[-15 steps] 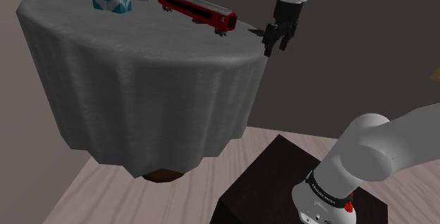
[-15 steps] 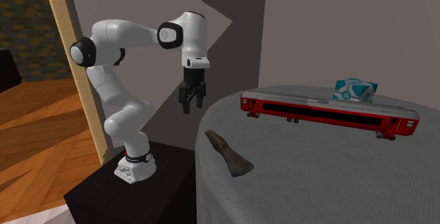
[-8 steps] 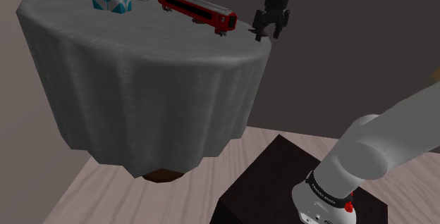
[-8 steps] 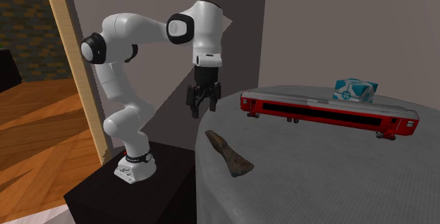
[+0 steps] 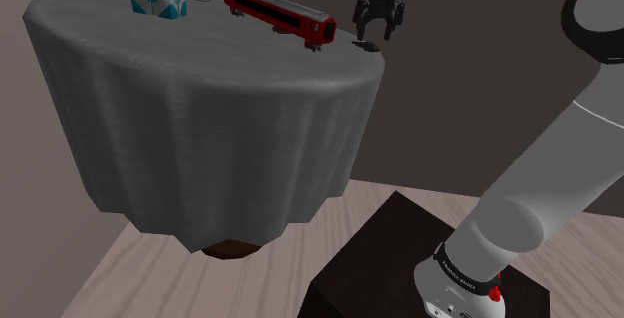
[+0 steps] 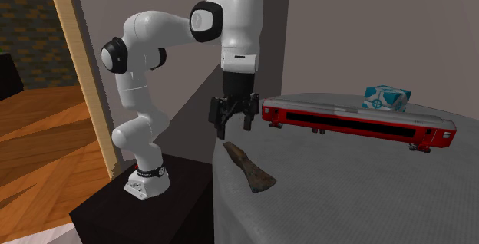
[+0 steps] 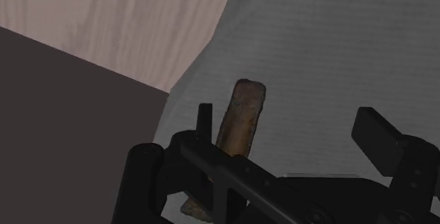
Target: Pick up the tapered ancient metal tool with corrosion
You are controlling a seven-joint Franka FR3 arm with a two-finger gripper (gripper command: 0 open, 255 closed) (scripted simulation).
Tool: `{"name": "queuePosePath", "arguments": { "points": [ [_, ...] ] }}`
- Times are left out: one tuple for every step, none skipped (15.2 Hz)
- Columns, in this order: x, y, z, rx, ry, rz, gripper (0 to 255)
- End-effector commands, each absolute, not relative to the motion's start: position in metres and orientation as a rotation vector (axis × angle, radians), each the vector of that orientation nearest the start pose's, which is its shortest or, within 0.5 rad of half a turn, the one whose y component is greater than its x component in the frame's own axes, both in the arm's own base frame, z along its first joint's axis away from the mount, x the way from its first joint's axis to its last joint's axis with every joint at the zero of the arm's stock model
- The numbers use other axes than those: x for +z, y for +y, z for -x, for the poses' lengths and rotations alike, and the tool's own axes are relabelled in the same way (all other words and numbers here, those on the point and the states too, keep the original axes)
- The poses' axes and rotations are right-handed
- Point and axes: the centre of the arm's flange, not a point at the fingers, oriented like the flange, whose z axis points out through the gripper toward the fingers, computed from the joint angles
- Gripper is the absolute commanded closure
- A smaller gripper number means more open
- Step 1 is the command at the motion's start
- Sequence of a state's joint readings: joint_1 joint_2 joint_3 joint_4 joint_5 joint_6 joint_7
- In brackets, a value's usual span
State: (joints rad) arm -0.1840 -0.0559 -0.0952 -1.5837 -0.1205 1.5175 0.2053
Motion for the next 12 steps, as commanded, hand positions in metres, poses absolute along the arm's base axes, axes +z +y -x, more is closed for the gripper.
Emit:
{"name": "queuePosePath", "arguments": {
  "points": [
    [0.651, -0.180, -0.525, 0.024, 0.873, 3.132, 0],
    [0.654, -0.192, -0.532, 0.025, 0.913, 3.118, 0],
    [0.657, -0.203, -0.539, 0.025, 0.953, 3.104, 0],
    [0.659, -0.215, -0.545, 0.026, 0.992, 3.089, 0],
    [0.661, -0.223, -0.549, 0.026, 1.019, 3.078, 0],
    [0.656, -0.223, -0.549, 0.026, 1.019, 3.078, 0],
    [0.651, -0.223, -0.549, 0.026, 1.019, 3.078, 0],
    [0.645, -0.223, -0.549, 0.026, 1.019, 3.078, 0],
    [0.640, -0.223, -0.549, 0.026, 1.019, 3.078, 0],
    [0.635, -0.223, -0.549, 0.026, 1.019, 3.078, 0],
    [0.629, -0.223, -0.549, 0.026, 1.019, 3.078, 0],
    [0.624, -0.223, -0.549, 0.026, 1.019, 3.078, 0]
  ]
}}
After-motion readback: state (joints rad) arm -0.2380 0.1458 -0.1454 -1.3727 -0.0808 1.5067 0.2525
